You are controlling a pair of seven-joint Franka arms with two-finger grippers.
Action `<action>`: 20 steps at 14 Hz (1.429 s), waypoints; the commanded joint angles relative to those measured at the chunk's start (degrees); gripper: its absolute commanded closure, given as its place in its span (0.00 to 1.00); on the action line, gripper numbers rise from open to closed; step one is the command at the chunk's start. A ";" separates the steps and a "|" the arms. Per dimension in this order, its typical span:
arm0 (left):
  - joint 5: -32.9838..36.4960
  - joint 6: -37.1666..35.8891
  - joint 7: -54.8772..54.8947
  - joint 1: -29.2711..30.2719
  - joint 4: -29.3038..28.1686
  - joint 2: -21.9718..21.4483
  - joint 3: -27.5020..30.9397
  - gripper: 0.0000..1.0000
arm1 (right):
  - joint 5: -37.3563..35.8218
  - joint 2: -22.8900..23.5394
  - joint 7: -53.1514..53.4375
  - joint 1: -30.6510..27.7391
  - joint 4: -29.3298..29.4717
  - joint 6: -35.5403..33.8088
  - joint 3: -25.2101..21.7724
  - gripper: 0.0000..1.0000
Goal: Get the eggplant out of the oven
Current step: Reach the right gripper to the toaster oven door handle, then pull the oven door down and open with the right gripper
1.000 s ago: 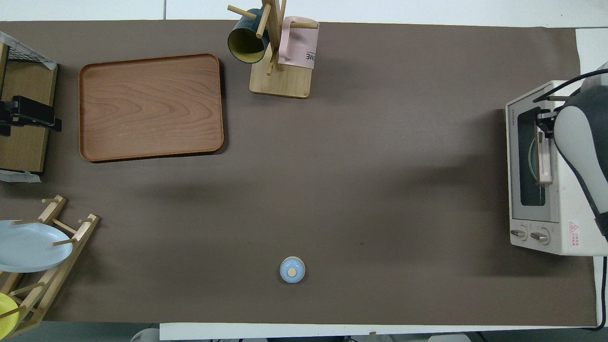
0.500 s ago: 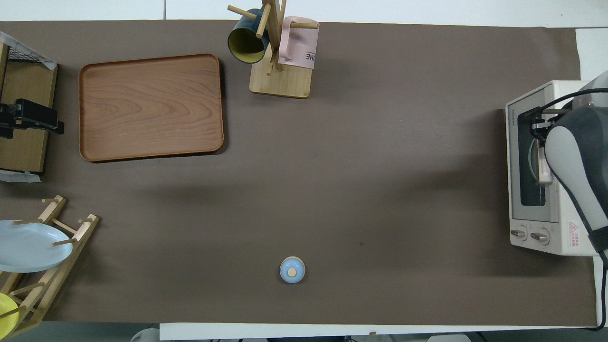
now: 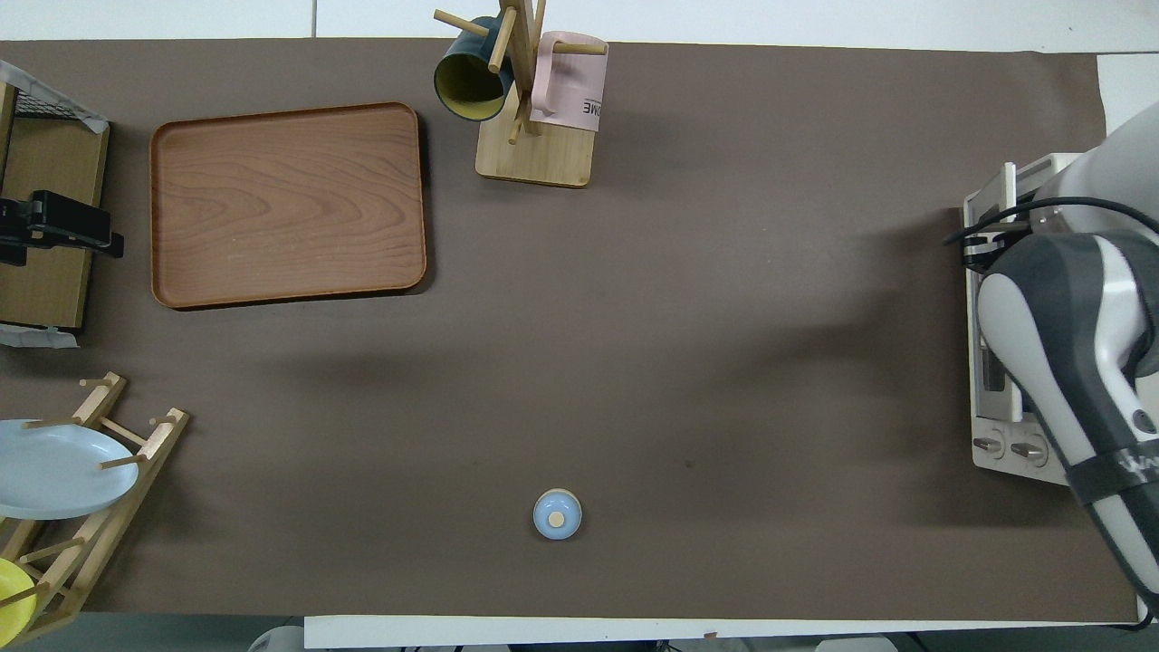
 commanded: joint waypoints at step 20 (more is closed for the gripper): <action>0.77 -0.34 -0.28 2.40 -1.21 -1.80 0.53 0.00 | 9.62 12.73 8.19 8.94 -3.81 17.24 0.06 0.92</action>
